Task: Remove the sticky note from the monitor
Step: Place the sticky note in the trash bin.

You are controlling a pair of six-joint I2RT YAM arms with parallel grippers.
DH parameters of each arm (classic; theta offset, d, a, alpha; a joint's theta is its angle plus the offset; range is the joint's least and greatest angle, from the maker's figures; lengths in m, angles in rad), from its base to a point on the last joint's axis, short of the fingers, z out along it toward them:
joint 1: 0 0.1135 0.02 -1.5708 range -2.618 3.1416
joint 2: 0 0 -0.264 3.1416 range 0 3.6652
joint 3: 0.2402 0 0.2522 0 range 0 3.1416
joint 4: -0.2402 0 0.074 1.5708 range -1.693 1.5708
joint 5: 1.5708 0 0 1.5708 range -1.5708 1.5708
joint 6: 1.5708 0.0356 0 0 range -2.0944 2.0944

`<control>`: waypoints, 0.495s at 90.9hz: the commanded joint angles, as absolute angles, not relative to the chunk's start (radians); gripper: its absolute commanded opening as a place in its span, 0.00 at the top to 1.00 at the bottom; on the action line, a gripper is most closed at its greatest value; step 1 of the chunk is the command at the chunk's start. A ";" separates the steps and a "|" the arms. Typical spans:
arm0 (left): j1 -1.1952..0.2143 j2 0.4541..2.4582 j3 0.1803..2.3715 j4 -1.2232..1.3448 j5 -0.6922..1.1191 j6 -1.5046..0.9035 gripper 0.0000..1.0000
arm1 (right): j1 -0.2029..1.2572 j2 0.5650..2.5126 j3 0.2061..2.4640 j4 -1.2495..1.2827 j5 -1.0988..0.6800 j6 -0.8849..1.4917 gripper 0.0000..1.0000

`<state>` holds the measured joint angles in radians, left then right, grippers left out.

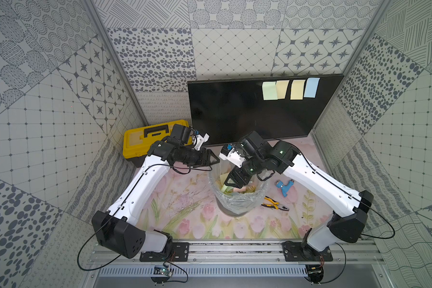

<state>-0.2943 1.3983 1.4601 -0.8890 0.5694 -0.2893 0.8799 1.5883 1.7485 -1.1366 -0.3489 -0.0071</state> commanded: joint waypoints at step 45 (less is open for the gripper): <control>-0.306 1.193 1.336 -0.475 0.276 -0.330 0.01 | 0.787 1.400 1.786 -0.986 -0.162 0.113 0.03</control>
<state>-0.2977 1.2392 1.3567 -0.7143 0.4324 -0.3183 0.8230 1.4628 1.7584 -1.0790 -0.2131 0.0624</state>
